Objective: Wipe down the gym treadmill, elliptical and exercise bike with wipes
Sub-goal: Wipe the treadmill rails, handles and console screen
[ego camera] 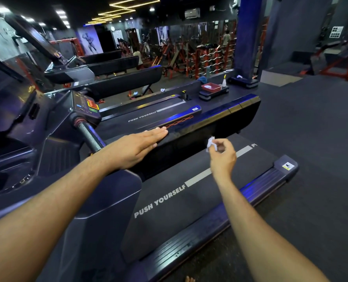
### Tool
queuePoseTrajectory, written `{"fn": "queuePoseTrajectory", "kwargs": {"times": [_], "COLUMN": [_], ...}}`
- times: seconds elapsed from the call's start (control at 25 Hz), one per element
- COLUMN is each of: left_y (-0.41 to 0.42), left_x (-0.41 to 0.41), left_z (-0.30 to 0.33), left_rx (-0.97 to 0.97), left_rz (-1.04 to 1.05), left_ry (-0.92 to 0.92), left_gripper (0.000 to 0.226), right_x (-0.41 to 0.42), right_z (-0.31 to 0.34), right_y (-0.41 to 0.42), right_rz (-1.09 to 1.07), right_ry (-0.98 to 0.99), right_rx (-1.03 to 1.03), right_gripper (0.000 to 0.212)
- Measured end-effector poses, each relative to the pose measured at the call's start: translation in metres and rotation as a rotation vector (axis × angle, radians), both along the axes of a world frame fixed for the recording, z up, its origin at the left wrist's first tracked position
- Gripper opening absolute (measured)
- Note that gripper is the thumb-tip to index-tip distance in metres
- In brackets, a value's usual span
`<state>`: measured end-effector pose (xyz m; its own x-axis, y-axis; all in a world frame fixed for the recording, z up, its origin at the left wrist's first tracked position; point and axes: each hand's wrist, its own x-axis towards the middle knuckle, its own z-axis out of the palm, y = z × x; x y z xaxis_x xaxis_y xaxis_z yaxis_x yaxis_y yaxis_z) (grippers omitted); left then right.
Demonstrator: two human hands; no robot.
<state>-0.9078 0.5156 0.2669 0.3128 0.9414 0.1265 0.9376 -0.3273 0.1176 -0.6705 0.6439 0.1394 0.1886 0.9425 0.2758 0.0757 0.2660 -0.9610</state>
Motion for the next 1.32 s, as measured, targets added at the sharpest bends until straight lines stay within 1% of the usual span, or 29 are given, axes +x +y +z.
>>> {"fn": "queuePoseTrajectory", "kwargs": {"times": [0.12, 0.24, 0.32, 0.36, 0.52, 0.64, 0.68, 0.76, 0.88, 0.96, 1.0, 1.08, 1.2, 1.28, 1.32], "left_y": [0.0, 0.001, 0.0, -0.001, 0.0, 0.0, 0.001, 0.001, 0.001, 0.002, 0.002, 0.001, 0.001, 0.002, 0.002], "left_x": [0.0, 0.0, 0.0, 0.0, -0.002, -0.002, -0.002, -0.003, -0.003, -0.003, -0.003, -0.003, -0.002, 0.0, -0.001], "left_z": [-0.001, -0.001, -0.001, -0.002, -0.003, -0.003, -0.003, -0.003, -0.003, -0.003, -0.003, -0.003, -0.003, -0.002, -0.002], "left_rx": [0.004, 0.006, 0.012, 0.012, 0.003, 0.001, -0.002, -0.001, -0.007, -0.007, -0.009, -0.005, -0.015, -0.024, -0.026], "left_rz": [-0.001, 0.005, 0.017, 0.016, 0.01, 0.004, 0.008, 0.012, -0.003, 0.013, 0.021, 0.021, 0.012, 0.018, 0.022], "left_ry": [-0.005, -0.008, -0.01, -0.012, -0.007, -0.006, -0.005, -0.003, -0.002, 0.006, 0.008, 0.013, 0.014, 0.018, 0.024], "left_gripper": [0.057, 0.057, 0.056, 0.056, 0.056, 0.056, 0.056, 0.058, 0.065, 0.061, 0.059, 0.058, 0.058, 0.058, 0.059], "right_x": [-0.003, -0.033, -0.033, -0.024, 0.017, 0.014, 0.004, -0.026, -0.059, -0.057, -0.05, -0.03, -0.004, -0.01, -0.021], "right_z": [0.007, 0.0, -0.005, -0.002, 0.032, 0.047, 0.046, 0.04, 0.033, 0.033, 0.033, 0.037, 0.043, 0.044, 0.042], "right_y": [-0.004, -0.049, -0.058, -0.05, 0.014, 0.033, 0.026, -0.008, -0.068, -0.068, -0.058, -0.026, 0.015, 0.008, -0.006], "right_rz": [-0.01, 0.153, 0.278, 0.277, -0.013, -0.067, -0.067, -0.038, 0.145, 0.245, 0.245, 0.154, 0.02, -0.005, 0.025], "right_ry": [0.021, 0.04, 0.063, 0.081, 0.087, 0.026, 0.034, 0.042, 0.001, -0.02, -0.045, -0.04, 0.013, 0.008, -0.001], "right_rx": [-0.024, -0.001, -0.013, -0.014, 0.088, 0.12, 0.122, 0.207, 0.352, 0.384, 0.392, 0.361, 0.181, 0.149, 0.18], "right_gripper": [0.023, 0.02, 0.015, 0.012, 0.01, 0.012, 0.015, 0.018, 0.014, 0.013, 0.013, 0.015, 0.012, 0.008, 0.01]}}
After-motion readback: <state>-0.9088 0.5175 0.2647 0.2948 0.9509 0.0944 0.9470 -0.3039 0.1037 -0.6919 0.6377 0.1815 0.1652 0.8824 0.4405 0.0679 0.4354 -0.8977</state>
